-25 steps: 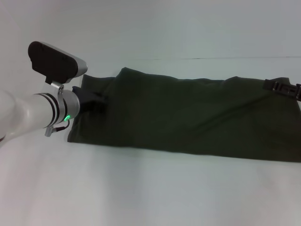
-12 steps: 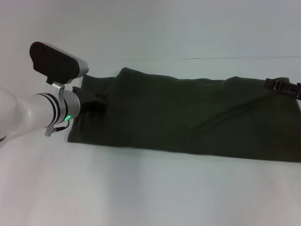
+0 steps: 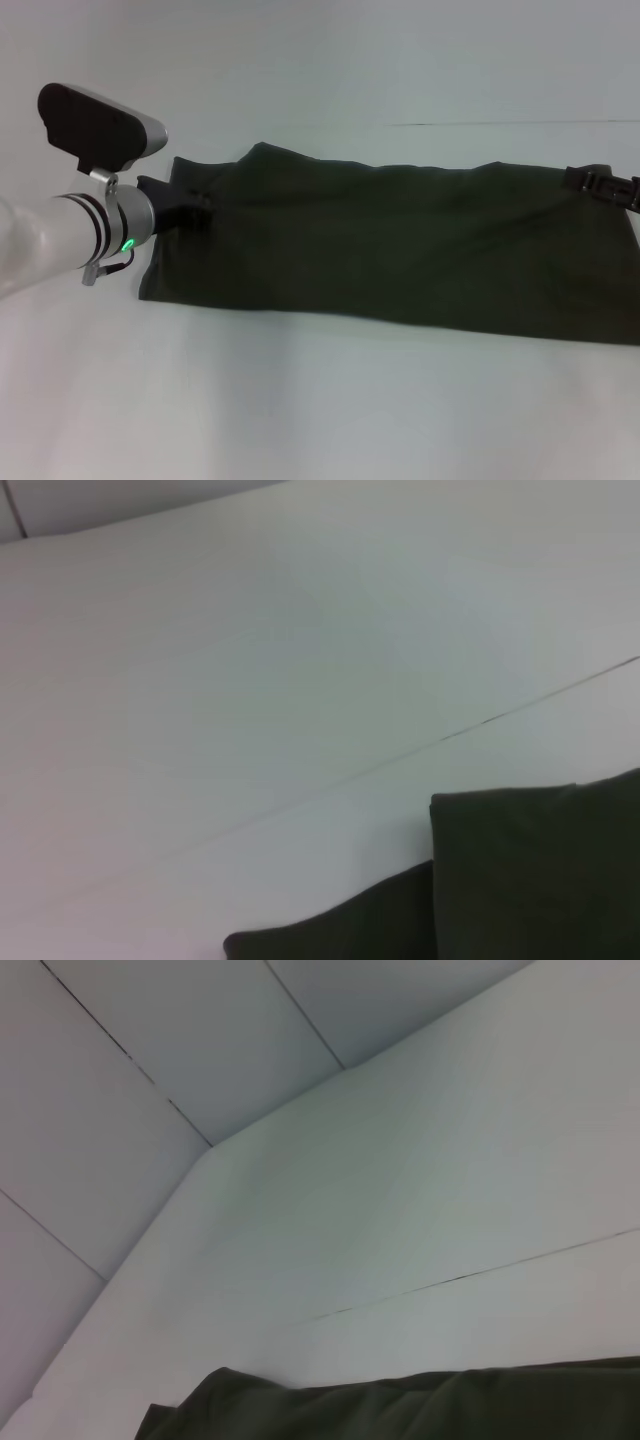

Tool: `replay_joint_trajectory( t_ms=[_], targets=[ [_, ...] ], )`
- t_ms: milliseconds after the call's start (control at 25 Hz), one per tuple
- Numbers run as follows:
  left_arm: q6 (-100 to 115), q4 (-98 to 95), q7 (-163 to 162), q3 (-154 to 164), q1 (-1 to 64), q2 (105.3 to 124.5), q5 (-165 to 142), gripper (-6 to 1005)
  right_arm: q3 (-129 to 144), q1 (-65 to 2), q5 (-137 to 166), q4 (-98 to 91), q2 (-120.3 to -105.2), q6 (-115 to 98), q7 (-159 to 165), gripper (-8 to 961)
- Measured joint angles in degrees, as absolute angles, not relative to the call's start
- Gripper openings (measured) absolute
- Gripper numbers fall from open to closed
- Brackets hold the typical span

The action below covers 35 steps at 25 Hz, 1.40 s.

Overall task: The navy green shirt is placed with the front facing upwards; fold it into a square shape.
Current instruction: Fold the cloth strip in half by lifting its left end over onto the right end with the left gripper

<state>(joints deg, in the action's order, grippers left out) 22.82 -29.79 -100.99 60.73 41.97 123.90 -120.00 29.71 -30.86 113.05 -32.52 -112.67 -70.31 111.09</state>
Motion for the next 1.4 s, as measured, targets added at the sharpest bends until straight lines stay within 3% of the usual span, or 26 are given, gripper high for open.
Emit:
replay_joint_trajectory(
  t_ms=[440,720,1080,1400],
  targets=[
    [27.5,-33.7,-102.7,60.7,39.4,124.12,-120.1,5,29.7,-30.8,113.3,-32.2,-112.48,-69.9,111.2,820],
    [30.5,-37.0,-103.7,60.7,37.2,124.17,-120.2,5,30.2,-30.3,114.1,-32.2,-111.78,-69.1,112.0,820],
    [30.4,-37.5,-104.1,60.7,36.9,124.19,-120.2,4,30.2,-28.7,118.1,-32.5,-109.82,-66.9,117.5,821],
    [30.5,-37.6,-104.1,60.7,37.0,124.19,-120.1,4,30.3,-30.2,123.8,-32.7,-109.73,-63.7,120.8,821]
  ],
)
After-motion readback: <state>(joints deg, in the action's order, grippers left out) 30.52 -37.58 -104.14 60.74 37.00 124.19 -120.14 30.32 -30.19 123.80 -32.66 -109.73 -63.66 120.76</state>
